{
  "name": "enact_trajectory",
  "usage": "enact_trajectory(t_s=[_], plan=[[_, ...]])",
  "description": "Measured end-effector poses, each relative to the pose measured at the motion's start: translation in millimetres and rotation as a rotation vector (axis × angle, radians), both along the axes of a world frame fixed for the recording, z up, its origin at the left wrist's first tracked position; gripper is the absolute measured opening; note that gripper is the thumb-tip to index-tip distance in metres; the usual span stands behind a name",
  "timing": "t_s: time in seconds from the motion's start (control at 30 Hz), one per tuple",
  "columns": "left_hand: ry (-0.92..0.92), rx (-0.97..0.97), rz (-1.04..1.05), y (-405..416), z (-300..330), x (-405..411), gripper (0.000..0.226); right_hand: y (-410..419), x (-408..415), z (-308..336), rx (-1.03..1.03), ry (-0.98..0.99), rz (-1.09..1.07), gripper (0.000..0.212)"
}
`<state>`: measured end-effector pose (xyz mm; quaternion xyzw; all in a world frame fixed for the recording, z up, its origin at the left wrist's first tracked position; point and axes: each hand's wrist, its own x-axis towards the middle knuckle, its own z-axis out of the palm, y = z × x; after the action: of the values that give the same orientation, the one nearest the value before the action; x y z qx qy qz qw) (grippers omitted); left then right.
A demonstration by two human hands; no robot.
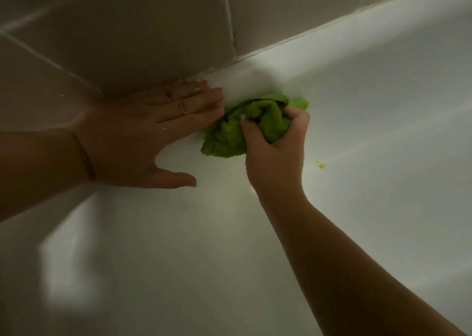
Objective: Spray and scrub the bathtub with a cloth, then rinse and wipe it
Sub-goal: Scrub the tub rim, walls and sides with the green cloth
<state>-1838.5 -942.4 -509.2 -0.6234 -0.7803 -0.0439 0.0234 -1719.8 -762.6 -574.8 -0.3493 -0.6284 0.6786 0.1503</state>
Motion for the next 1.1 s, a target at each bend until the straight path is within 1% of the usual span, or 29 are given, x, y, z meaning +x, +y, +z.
enact_trajectory(t_s=[0.03,0.1,0.2,0.27,0.4,0.5,0.57,0.63,0.7,0.77,0.87,0.93,1.0,1.07,1.1], plan=[[0.001,0.002,-0.006,2,0,0,0.089,14,-2,7,-0.023,0.042,-0.067,0.037],[-0.006,-0.014,-0.011,2,-2,2,0.09,41,-3,11,-0.052,0.047,-0.117,0.039],[-0.048,-0.054,0.04,4,-1,4,0.095,55,1,-4,-0.022,-0.107,-0.067,0.043],[0.001,-0.029,0.002,9,0,2,0.095,46,4,-9,-0.002,-0.159,-0.003,0.04],[0.023,-0.057,-0.042,15,2,-4,0.102,35,-3,2,-0.086,-0.046,0.072,0.039],[0.037,-0.063,-0.039,19,0,-6,0.104,65,-10,16,-0.084,0.062,-0.051,0.045],[0.041,-0.063,-0.039,26,-1,-6,0.104,94,-11,13,-0.119,0.067,-0.134,0.054],[0.048,-0.067,-0.034,37,-1,-5,0.104,110,-8,0,-0.154,0.001,-0.149,0.06],[0.059,-0.065,-0.029,50,-1,-5,0.106,106,-3,-11,-0.13,-0.072,-0.12,0.055],[0.066,-0.06,-0.031,64,1,-5,0.107,89,-1,-19,-0.123,-0.084,-0.036,0.044],[0.052,-0.068,-0.018,73,0,-5,0.108,71,1,-11,-0.119,-0.093,0.082,0.037],[0.033,-0.057,-0.004,77,1,-5,0.109,85,-1,-1,-0.054,-0.037,0.047,0.036],[0.023,-0.07,-0.012,83,5,-7,0.11,113,-4,4,0.008,0.056,-0.051,0.035],[0.002,-0.08,-0.01,85,2,-6,0.11,139,-5,-2,0.021,0.057,-0.099,0.033],[-0.016,-0.098,0.031,84,-2,-1,0.111,144,-2,-10,0.041,0.014,-0.092,0.032]])
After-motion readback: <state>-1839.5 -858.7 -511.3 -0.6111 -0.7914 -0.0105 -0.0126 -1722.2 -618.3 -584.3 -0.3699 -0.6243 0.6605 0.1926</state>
